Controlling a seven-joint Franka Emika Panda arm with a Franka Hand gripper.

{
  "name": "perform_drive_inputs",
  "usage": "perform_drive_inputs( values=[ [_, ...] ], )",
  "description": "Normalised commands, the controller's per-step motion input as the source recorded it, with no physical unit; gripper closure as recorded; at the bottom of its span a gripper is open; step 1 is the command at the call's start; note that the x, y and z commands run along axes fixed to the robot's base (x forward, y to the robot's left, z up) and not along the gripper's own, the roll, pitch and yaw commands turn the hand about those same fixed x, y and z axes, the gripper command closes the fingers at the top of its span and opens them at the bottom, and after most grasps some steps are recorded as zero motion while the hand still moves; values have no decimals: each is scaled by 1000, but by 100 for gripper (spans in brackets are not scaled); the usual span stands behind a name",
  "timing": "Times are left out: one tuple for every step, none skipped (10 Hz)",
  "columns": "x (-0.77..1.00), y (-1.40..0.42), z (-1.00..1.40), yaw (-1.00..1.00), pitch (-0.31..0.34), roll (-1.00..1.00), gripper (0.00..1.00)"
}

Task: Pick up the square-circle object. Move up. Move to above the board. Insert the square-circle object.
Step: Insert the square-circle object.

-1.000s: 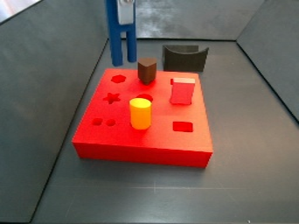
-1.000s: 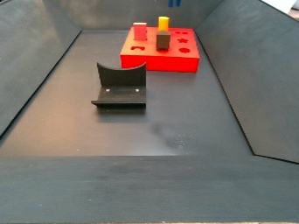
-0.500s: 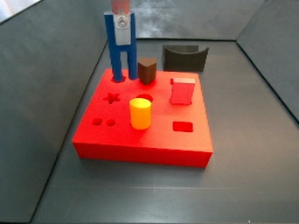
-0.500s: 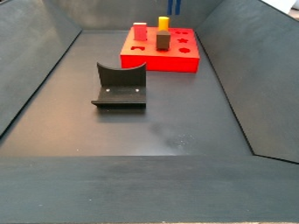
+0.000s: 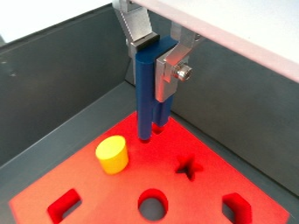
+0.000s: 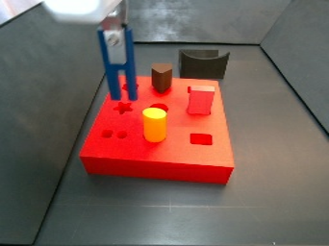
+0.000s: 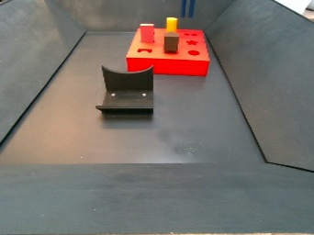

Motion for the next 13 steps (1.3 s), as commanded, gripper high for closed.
perform_drive_inputs(
  values=[
    [-120, -171, -437, 0, -76, 154, 100],
    [-57, -197, -483, 0, -114, 180, 100],
    [-34, -157, -437, 6, -99, 181, 100],
    [-9, -149, -391, 29, -61, 211, 100],
    [0, -137, -391, 14, -66, 199, 100],
    [-31, -131, -357, 0, -86, 157, 100],
    [-26, -69, -234, 0, -74, 73, 100],
    [0, -51, -189, 0, -34, 74, 100],
    [0, -17, -191, 0, -33, 69, 100],
    [0, 0, -166, -29, -46, 19, 100],
    [0, 0, -71, 0, 0, 7, 100],
    [0, 0, -117, 0, 0, 40, 100],
    [0, -66, -257, 69, -44, 14, 100]
  ],
)
